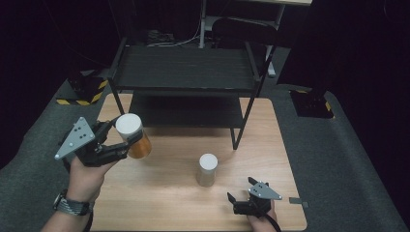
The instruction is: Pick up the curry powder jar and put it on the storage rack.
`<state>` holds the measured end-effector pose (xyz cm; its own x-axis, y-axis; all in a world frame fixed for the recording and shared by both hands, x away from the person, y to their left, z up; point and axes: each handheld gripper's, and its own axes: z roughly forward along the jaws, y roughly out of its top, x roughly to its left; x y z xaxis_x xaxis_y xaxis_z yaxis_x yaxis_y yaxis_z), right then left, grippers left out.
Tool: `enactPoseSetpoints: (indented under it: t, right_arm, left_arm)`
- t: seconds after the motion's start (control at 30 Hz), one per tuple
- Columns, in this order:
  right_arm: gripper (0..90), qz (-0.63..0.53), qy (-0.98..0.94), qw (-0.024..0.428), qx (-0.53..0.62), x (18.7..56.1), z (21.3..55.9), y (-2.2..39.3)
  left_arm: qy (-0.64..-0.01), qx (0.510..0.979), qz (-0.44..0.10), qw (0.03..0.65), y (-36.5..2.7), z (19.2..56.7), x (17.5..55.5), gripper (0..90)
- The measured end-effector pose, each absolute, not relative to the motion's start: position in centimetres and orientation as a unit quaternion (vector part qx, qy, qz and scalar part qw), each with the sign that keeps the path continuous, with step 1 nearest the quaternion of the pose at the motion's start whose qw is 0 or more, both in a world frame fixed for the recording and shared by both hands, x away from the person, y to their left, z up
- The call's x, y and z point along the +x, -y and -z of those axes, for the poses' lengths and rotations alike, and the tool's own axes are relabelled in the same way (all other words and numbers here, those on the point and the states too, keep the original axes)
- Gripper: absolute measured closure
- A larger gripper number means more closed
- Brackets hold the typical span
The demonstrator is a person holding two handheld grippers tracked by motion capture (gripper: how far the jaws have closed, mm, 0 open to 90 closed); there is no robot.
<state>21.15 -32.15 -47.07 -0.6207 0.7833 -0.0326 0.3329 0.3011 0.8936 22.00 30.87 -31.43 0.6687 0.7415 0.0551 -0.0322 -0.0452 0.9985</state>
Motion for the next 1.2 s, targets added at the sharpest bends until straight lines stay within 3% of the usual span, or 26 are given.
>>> enactPoseSetpoints:
  t: [1.2]
  right_arm:
    - [0.4, -0.471, -0.768, 0.237, 0.362, 21.2, 47.1, 32.4]
  left_arm:
    - [-0.265, 0.643, -0.33, 0.639, -27.3, 22.9, 27.2, 33.6]
